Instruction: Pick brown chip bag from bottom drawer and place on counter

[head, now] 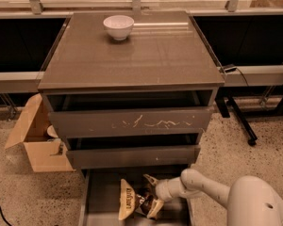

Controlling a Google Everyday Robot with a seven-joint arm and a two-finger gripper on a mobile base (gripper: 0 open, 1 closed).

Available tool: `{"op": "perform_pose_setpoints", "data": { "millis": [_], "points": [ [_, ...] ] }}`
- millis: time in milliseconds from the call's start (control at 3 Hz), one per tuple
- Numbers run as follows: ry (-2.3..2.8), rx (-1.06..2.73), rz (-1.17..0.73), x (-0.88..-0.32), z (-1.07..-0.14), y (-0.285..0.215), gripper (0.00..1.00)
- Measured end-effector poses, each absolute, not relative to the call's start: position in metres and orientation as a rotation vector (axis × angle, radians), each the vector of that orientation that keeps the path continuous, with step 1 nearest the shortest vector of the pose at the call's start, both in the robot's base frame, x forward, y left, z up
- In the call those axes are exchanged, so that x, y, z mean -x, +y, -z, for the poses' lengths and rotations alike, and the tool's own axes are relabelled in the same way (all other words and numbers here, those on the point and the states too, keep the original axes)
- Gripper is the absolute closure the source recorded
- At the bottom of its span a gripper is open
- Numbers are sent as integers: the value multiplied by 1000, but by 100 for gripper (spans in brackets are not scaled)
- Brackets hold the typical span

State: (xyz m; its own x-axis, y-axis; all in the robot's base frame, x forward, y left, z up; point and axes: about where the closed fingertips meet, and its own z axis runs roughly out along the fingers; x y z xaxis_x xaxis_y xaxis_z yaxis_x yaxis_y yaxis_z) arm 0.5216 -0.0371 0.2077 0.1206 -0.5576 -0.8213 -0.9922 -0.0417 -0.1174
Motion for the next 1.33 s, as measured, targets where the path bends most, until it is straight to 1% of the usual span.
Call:
{"op": "perform_pose_setpoints", "data": {
  "millis": [333, 1000, 1333],
  "points": [
    [1509, 1678, -779, -528, -203, -29, 19],
    [1451, 1646, -816, -531, -207, -10, 64],
    [1352, 1619, -851, -525, -229, 3, 89]
  ]
}}
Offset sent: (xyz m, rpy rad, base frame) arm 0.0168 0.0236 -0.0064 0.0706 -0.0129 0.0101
